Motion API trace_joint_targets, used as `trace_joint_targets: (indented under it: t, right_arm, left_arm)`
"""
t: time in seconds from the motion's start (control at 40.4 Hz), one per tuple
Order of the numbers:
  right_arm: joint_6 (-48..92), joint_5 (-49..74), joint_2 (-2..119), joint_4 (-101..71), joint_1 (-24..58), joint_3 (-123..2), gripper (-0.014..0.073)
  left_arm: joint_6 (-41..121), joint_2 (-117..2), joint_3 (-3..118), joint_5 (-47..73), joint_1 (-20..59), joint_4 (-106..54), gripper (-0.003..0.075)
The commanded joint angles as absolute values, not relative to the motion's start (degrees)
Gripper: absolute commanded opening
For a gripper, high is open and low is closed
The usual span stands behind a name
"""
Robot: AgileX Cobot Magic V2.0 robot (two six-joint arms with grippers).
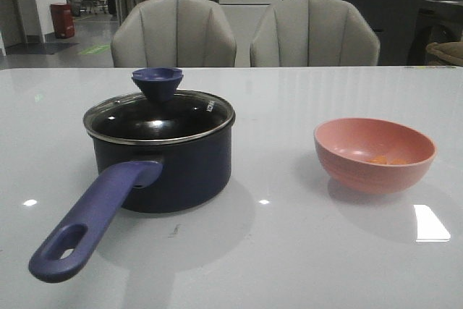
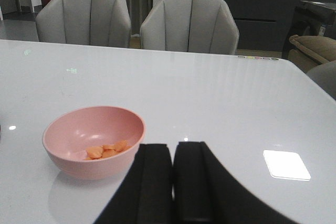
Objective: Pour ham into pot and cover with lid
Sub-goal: 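Move the left gripper toward the purple knob of the glass lid, then grasp the purple lid knob with the left gripper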
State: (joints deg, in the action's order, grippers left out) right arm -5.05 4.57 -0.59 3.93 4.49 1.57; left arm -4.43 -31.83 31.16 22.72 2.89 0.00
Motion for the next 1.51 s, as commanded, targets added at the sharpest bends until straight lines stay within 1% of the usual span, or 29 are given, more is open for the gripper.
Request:
trace_joint_targets:
  t: [0.0, 0.124, 0.223, 0.371, 0.544, 0.742, 0.94, 1.039, 1.187, 1.41, 1.484]
  right_arm:
    - [-4.66, 0.00, -1.72, 4.75, 4.12, 1.22, 0.0161]
    - [-4.66, 0.00, -1.72, 4.75, 4.12, 1.22, 0.0161]
    - [-4.66, 0.00, -1.72, 4.75, 4.12, 1.22, 0.0161]
    - [-4.66, 0.00, -1.72, 4.75, 4.12, 1.22, 0.0161]
    - [-4.66, 0.00, -1.72, 4.75, 4.12, 1.22, 0.0161]
    - [-4.66, 0.00, -1.72, 4.75, 4.12, 1.22, 0.0161]
    - [-4.66, 0.00, -1.72, 4.75, 4.12, 1.22, 0.0161]
    - [-4.66, 0.00, -1.72, 4.75, 4.12, 1.22, 0.0161]
    - [-4.66, 0.00, -1.72, 4.75, 4.12, 1.22, 0.0161]
    - [-4.66, 0.00, -1.72, 4.75, 4.12, 1.22, 0.0161]
    - [-4.66, 0.00, -1.72, 4.75, 4.12, 1.22, 0.0161]
  left_arm:
    - [-4.61, -33.28, 33.30, 18.54, 2.79, -0.54, 0.0640]
    - [-4.61, -35.95, 34.74, 19.10, 3.10, -2.97, 0.0644]
    - [-4.61, -40.01, 38.96, 22.19, 5.66, -2.86, 0.0640]
    - [-4.61, -49.95, 49.94, 30.61, 10.43, -2.74, 0.0638]
    - [-4.61, -63.49, 63.03, 37.46, 17.01, -2.74, 0.0638]
    - [-9.84, -78.28, 77.22, 45.88, 22.91, -0.66, 0.0638]
    - [-15.57, -90.12, 88.33, 52.57, 27.33, 2.08, 0.0638]
    - [-19.89, -94.46, 92.21, 54.48, 28.91, 4.09, 0.0638]
    - [-24.56, -99.99, 97.77, 58.24, 29.02, 4.63, 0.0638]
    - [-26.28, -106.56, 105.11, 65.04, 29.20, 2.40, 0.0638]
    - [-26.72, -108.38, 107.01, 65.55, 29.62, 1.78, 0.0638]
